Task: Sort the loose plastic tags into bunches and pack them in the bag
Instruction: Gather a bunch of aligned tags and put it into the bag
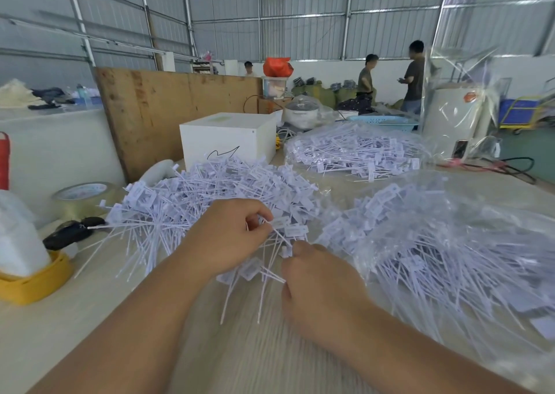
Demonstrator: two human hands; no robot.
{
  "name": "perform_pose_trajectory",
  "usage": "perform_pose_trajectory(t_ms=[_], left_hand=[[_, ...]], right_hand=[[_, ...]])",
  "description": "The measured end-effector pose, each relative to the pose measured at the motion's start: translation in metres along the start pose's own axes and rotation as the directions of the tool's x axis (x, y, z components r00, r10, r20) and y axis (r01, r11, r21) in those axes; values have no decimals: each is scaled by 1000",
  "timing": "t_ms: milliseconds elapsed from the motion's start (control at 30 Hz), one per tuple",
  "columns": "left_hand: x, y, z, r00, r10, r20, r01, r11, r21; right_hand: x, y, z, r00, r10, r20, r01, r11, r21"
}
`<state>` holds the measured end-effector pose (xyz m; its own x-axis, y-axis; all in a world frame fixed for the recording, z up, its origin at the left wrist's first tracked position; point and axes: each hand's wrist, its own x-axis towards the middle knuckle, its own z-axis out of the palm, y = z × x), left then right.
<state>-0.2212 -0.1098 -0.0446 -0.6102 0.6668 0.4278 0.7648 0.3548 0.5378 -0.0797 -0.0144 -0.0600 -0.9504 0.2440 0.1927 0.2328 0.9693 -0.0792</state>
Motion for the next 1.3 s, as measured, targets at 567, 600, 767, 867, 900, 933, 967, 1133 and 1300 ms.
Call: perform_pose_trajectory(t_ms=[567,600,767,867,900,933,967,1133,1300], left_hand=[[-6,23,-2,981,-186,64,192,834,-518],[-7,23,-3,984,-166,69,178,833,-524],[-8,24,-2,988,-113,105,153,803,-576],[-8,23,0,989,-136,58,144,798,-585],[-7,22,1,989,-142,38,138,803,-580],[-6,21,1,990,-143,19,128,808,-575],[-6,19,1,990,-141,2,117,816,-566],[-6,5,-1,988,-144,59,154,842,-517],[-9,2,4,970,-35,241,153,858,-490]], right_hand=[[3,17,7,960,54,-275,84,882,464],[3,18,7,962,54,-269,85,873,479],[8,17,8,960,40,-276,98,877,470],[11,22,6,951,112,-288,62,844,533],[11,24,5,944,140,-298,52,830,555],[12,26,5,936,164,-312,46,820,570],[12,27,4,928,193,-318,32,811,585],[15,37,0,908,307,-284,-43,744,667],[12,41,0,927,252,-279,-44,810,585]])
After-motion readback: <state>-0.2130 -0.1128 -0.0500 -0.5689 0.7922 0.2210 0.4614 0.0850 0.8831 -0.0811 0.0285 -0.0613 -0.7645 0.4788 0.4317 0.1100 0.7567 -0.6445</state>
